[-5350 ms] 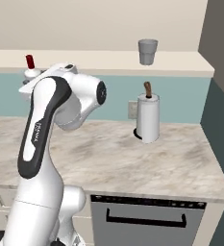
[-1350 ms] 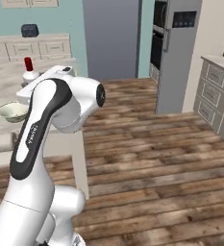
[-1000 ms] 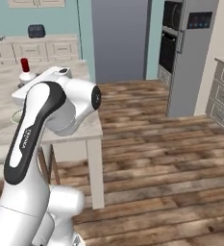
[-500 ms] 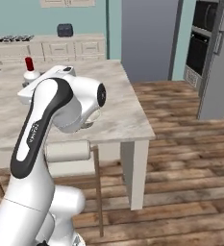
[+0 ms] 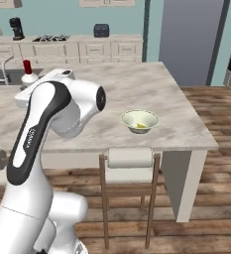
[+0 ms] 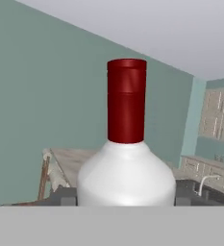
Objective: There is a bowl on the dining counter. Grab a lemon wedge from the fridge and place it in the bowl. Then get the liquor bottle and glass cup from the cabinet and place them next to the bowl.
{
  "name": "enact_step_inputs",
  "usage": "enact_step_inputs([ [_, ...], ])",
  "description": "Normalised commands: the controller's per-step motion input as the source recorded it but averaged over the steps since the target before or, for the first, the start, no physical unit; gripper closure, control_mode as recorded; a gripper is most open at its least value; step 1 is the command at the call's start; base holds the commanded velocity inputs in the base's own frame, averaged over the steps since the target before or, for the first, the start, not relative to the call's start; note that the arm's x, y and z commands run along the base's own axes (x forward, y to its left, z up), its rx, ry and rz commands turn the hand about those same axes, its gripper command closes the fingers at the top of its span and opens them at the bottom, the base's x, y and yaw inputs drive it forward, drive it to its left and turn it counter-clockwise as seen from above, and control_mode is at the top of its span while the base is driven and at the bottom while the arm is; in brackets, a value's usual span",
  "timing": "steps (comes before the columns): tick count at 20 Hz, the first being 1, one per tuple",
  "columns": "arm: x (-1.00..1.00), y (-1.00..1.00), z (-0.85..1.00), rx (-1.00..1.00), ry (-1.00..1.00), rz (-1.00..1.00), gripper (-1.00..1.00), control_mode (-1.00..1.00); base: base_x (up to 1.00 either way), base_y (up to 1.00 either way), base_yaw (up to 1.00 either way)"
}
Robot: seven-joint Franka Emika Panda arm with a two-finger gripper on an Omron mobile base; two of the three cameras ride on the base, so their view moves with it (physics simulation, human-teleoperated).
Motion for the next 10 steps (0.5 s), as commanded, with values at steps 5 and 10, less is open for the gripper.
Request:
enact_step_inputs([
  [5, 0.73, -0.02, -0.12, -0.01, 0.15, 0.03, 1.00, -1.00, 0.00, 0.00, 0.00],
  [10, 0.72, -0.21, -0.15, -0.03, 0.09, 0.00, 1.00, -1.00, 0.00, 0.00, 0.00],
])
